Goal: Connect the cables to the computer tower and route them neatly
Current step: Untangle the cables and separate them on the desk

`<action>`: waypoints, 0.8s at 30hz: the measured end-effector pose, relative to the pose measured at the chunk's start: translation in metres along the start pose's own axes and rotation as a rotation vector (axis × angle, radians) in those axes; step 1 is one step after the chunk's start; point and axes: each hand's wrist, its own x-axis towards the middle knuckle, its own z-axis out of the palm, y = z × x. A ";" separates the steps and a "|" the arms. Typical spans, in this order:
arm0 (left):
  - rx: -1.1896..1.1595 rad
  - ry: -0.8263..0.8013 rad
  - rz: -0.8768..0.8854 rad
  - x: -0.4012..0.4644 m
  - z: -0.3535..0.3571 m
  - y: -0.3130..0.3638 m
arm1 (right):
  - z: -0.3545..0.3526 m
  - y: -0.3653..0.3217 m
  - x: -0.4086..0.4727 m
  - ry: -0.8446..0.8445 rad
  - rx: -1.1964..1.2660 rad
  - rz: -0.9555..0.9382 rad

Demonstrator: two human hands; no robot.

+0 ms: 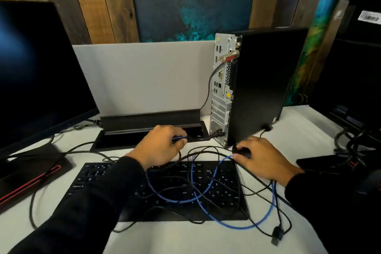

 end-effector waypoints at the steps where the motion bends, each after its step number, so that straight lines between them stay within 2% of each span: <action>1: -0.006 -0.004 -0.005 -0.011 -0.002 -0.006 | 0.003 0.000 -0.003 -0.010 -0.061 -0.040; 6: -0.035 -0.062 -0.068 -0.055 0.006 -0.027 | 0.005 -0.013 -0.010 0.074 -0.109 -0.065; 14: -0.199 0.067 -0.115 -0.069 0.019 -0.030 | 0.017 -0.066 -0.010 0.146 0.161 -0.278; 18: -0.175 0.114 -0.077 -0.073 0.017 -0.023 | 0.020 -0.079 -0.013 0.091 0.320 -0.308; 21: -0.109 0.094 -0.027 -0.078 0.017 -0.023 | 0.026 -0.074 -0.019 -0.011 0.265 -0.296; 24: -0.130 0.091 0.010 -0.080 0.019 -0.021 | 0.031 -0.068 -0.025 -0.036 0.231 -0.310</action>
